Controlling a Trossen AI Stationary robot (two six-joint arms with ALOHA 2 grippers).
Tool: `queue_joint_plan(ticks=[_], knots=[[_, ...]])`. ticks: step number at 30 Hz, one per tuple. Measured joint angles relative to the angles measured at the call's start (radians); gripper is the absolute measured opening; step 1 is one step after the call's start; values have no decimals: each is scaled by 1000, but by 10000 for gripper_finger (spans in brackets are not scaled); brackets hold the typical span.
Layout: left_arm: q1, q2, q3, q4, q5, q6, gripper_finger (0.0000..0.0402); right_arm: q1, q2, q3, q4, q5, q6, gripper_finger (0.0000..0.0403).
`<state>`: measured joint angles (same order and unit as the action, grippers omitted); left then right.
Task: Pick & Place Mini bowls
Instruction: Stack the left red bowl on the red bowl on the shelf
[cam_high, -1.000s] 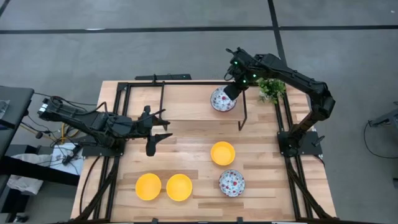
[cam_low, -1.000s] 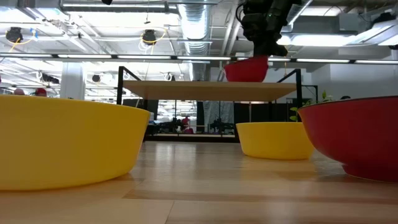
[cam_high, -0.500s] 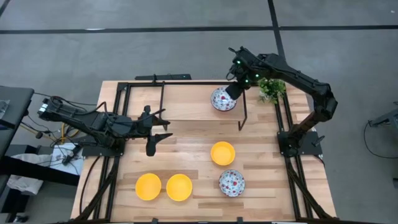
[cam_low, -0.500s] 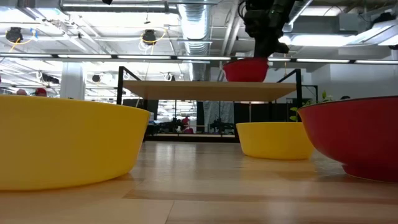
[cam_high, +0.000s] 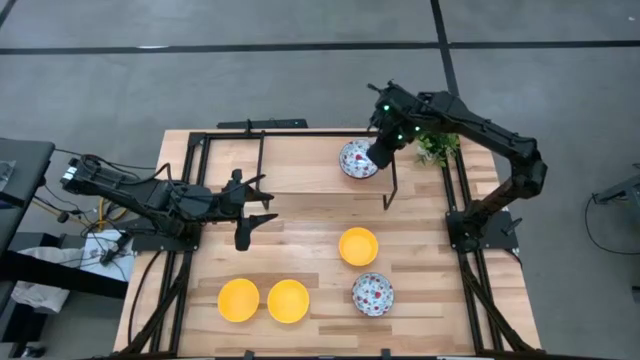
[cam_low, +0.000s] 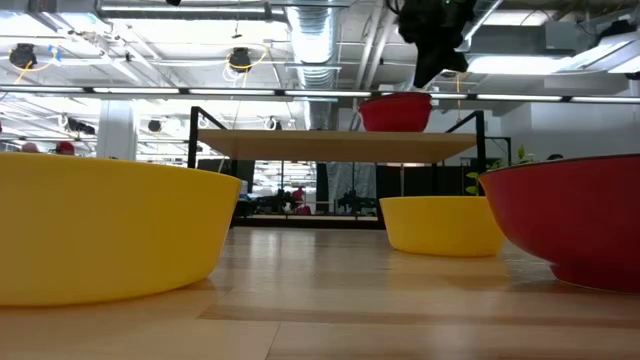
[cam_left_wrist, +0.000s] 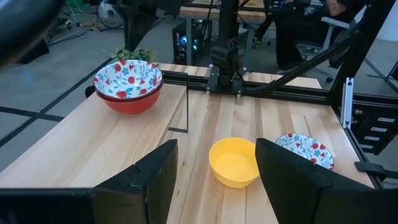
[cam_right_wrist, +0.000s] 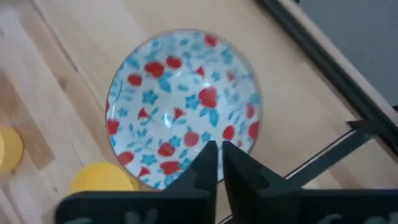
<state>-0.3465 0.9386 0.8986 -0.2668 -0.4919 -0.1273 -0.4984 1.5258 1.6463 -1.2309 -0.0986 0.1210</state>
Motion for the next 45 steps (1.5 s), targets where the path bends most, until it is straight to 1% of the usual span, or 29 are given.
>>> queue_joint_plan(ticks=[9,13,42,45], knots=[[0,0,0,4,2,0,215,21,18,0,-101,30,-9,2],[0,0,1,6,1,0,216,28,18,0,-90,45,-9,2],[0,0,1,6,1,0,216,45,50,-1,-99,47,-17,0],[0,0,1,7,0,0,215,39,36,26,-124,45,-3,0]])
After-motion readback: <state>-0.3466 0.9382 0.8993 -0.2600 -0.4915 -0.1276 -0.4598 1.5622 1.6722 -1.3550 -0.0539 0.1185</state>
